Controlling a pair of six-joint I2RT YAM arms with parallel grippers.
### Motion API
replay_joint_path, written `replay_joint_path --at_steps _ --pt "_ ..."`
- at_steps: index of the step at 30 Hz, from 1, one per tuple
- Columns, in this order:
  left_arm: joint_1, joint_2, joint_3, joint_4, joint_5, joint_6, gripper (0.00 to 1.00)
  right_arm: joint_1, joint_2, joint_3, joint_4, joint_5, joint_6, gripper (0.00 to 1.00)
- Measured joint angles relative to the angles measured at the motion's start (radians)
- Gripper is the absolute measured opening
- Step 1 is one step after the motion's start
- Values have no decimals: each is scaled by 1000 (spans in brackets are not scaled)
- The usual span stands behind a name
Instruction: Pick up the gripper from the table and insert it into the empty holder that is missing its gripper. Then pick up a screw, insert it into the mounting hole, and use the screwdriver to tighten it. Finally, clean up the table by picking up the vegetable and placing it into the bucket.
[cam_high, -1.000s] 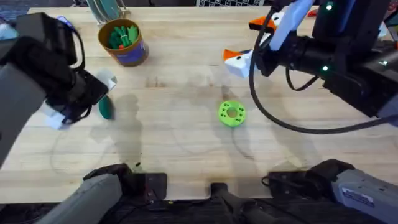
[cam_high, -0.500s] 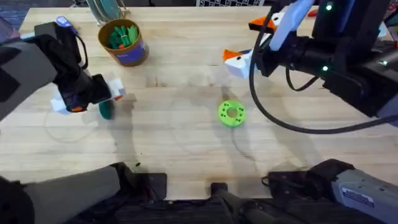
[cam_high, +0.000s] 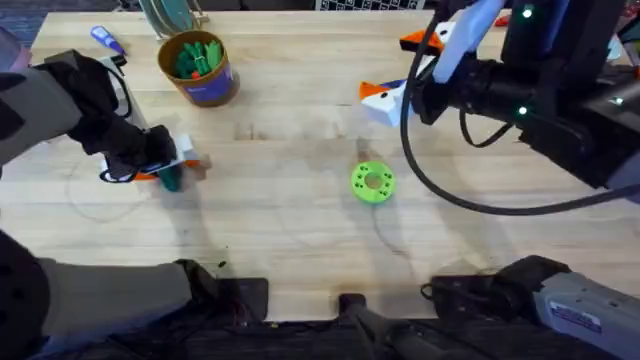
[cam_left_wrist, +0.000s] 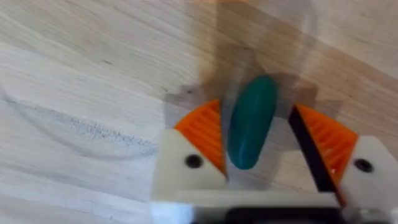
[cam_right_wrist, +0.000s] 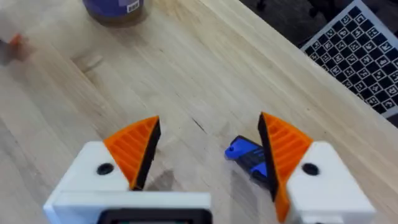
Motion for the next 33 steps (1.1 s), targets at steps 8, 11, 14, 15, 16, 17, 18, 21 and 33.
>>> replay_joint_path --at_steps 8,11,14,15,16,17,18,21,33 --pt "0 3 7 2 5 8 116 0 0 0 -1 0 0 938" --pt "0 6 22 -19 2 13 22 0 0 0 -1 0 0 938" --pt "0 19 73 -91 -1 12 23 0 0 0 -1 0 0 938" --pt "0 23 102 -123 -1 12 23 0 0 0 -1 0 0 938" --pt "0 26 133 -155 0 12 23 0 0 0 -1 0 0 938" --pt "0 27 173 -188 0 12 23 0 0 0 -2 0 0 938" --pt "0 28 212 -216 2 12 23 0 0 0 -2 0 0 938" --pt "0 28 351 -290 32 12 23 0 0 0 -2 0 0 937" --pt "-107 28 622 -123 148 -161 23 0 0 0 -1 0 0 938"
